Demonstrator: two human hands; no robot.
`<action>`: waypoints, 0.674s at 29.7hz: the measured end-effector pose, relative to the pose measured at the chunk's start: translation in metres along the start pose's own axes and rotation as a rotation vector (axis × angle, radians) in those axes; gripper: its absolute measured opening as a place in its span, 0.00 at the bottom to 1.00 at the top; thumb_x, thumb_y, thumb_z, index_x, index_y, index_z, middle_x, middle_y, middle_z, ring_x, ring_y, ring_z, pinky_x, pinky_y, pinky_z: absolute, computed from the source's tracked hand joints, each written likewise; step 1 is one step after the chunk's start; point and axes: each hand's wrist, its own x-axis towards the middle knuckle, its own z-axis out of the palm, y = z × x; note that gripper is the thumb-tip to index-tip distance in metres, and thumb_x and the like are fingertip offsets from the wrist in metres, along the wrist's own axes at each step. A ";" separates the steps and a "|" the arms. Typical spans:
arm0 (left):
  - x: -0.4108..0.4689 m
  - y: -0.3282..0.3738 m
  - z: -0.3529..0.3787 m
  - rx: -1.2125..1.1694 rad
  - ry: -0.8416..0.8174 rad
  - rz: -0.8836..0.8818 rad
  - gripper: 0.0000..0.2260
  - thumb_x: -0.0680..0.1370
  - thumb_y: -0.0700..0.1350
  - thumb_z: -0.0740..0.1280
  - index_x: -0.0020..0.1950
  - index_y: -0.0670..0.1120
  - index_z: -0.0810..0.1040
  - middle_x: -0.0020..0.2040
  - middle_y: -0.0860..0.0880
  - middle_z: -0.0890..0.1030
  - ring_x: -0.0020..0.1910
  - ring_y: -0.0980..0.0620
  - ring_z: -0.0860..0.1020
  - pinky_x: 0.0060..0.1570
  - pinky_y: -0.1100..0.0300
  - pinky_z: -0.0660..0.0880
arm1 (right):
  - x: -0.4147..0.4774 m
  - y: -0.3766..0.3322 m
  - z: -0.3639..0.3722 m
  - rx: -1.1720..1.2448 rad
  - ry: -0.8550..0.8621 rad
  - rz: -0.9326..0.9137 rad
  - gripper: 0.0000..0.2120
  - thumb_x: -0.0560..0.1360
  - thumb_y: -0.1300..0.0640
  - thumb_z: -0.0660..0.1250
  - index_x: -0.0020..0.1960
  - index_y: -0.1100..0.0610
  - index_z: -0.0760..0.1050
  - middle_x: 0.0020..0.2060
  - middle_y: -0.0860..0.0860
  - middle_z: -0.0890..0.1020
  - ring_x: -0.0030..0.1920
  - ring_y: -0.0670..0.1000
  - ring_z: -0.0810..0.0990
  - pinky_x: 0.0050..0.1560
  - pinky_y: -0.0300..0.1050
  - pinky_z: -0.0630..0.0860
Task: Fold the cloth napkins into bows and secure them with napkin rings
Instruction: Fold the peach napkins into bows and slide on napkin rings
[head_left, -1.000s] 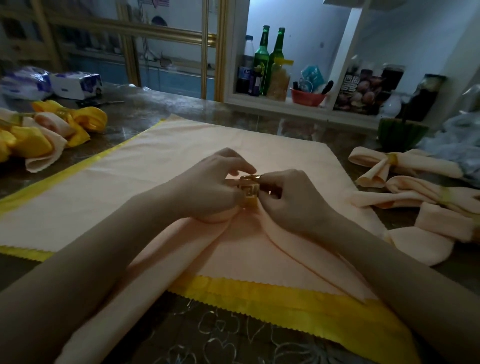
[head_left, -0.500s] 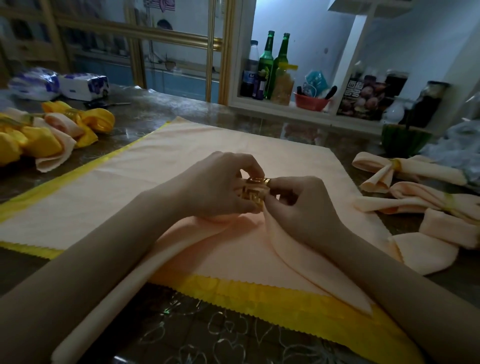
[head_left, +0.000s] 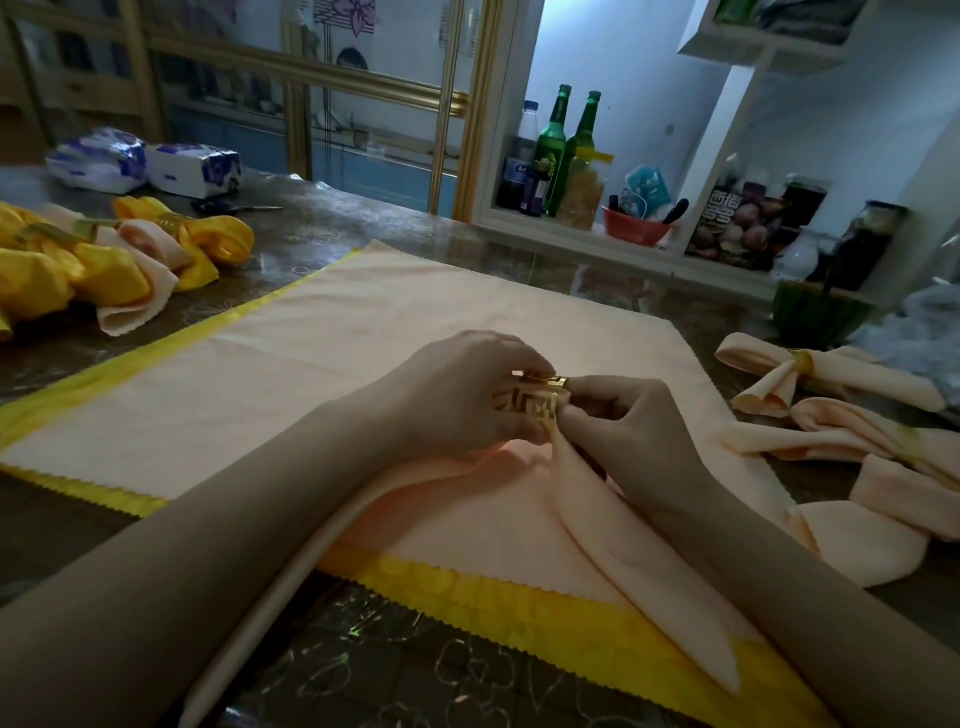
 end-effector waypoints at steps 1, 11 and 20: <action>0.000 -0.001 0.000 -0.006 -0.003 -0.011 0.23 0.70 0.54 0.73 0.63 0.49 0.76 0.56 0.51 0.80 0.55 0.52 0.76 0.56 0.51 0.72 | 0.000 -0.001 0.001 0.058 -0.009 0.053 0.17 0.72 0.69 0.65 0.40 0.47 0.79 0.27 0.46 0.81 0.27 0.42 0.76 0.26 0.32 0.71; -0.001 -0.007 -0.002 -0.081 0.070 -0.026 0.19 0.70 0.51 0.74 0.59 0.46 0.79 0.48 0.50 0.81 0.46 0.52 0.77 0.48 0.55 0.74 | 0.000 0.007 0.002 -0.331 0.159 -0.240 0.12 0.73 0.62 0.68 0.52 0.48 0.78 0.34 0.33 0.76 0.35 0.45 0.78 0.33 0.32 0.75; -0.001 -0.007 -0.001 -0.106 0.201 -0.035 0.18 0.68 0.48 0.76 0.54 0.47 0.76 0.49 0.52 0.75 0.46 0.52 0.74 0.47 0.58 0.72 | 0.007 0.003 -0.002 0.024 0.226 0.038 0.12 0.74 0.61 0.65 0.43 0.43 0.74 0.36 0.43 0.78 0.35 0.37 0.76 0.32 0.28 0.72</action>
